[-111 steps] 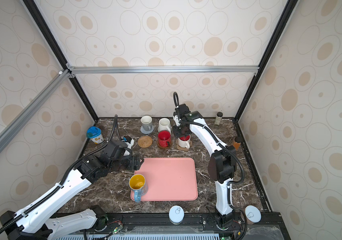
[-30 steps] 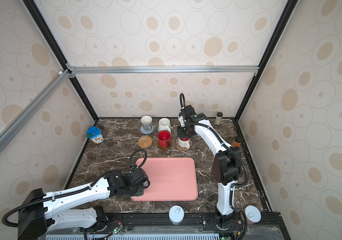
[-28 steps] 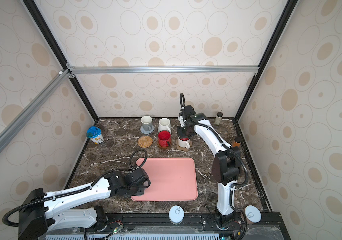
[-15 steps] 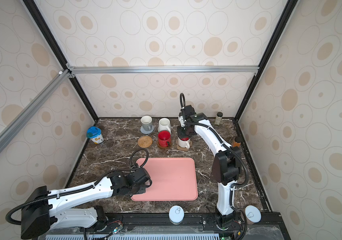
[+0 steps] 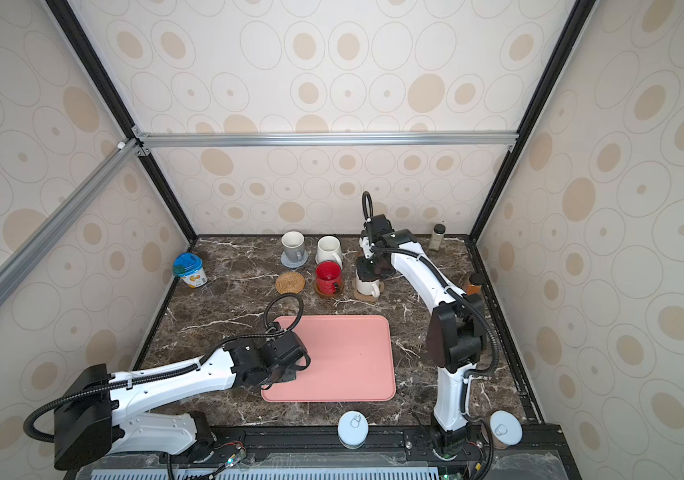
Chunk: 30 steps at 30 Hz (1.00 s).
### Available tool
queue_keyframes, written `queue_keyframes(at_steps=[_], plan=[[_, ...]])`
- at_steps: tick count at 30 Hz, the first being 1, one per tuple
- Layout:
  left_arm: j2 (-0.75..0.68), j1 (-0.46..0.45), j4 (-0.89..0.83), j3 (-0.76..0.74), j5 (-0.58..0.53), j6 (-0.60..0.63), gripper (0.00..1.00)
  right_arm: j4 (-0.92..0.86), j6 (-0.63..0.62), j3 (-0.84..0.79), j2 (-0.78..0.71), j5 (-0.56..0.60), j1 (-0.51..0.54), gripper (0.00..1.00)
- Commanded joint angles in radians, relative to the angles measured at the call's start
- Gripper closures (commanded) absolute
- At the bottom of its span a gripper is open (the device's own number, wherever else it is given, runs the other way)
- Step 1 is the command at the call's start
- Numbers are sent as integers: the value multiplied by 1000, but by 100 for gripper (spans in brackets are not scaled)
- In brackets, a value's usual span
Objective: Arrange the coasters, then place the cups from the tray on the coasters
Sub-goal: 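Lift the butterfly mug with left gripper and carry it toward the rattan coaster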
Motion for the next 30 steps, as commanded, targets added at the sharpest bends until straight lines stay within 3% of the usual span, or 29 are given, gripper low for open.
queue_keyframes(at_steps=[1,14,30], plan=[[10,1,3,79,-80,-6,84,0,2,-17,-47,-9,-11,61],[-7,25,-1,131,-194,-31,85,0,0,-34,-67,-24,-23,61],[6,213,93,220,-247,115,85,-4,-2,-64,-103,-23,-31,61]])
